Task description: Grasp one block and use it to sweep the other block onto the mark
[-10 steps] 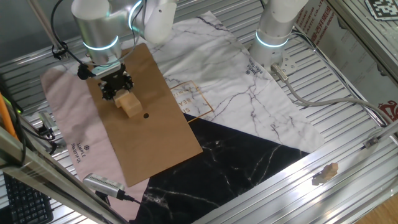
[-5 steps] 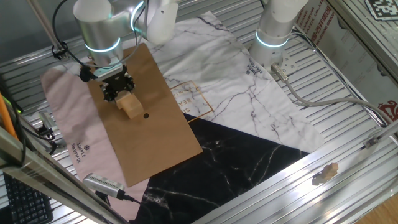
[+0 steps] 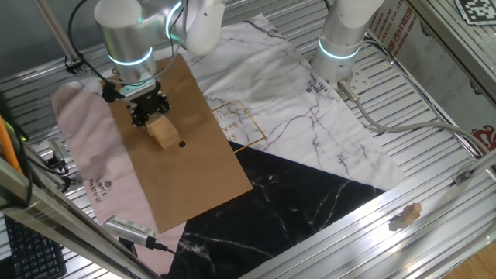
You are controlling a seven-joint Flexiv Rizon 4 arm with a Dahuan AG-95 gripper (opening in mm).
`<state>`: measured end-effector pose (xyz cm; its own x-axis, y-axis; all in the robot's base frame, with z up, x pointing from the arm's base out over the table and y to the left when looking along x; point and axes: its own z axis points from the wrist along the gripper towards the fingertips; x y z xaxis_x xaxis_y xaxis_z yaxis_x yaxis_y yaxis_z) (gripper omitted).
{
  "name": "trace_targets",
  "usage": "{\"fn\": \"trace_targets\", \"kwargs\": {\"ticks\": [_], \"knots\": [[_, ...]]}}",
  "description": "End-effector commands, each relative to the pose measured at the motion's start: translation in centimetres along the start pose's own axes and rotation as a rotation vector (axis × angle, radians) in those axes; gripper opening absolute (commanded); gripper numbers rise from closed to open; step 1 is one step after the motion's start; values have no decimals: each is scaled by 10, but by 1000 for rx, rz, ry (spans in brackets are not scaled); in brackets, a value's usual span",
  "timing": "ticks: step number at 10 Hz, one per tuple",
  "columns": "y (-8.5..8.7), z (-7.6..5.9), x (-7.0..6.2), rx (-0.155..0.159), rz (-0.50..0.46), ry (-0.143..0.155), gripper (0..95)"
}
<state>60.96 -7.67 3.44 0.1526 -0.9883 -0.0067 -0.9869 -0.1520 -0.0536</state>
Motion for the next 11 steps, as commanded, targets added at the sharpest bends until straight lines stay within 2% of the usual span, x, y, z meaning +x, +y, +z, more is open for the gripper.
{"fn": "trace_targets", "kwargs": {"ticks": [1, 11], "knots": [[1, 1, 0, 1, 1, 1, 0], [9, 1, -4, -9, 45, -2, 0]]}}
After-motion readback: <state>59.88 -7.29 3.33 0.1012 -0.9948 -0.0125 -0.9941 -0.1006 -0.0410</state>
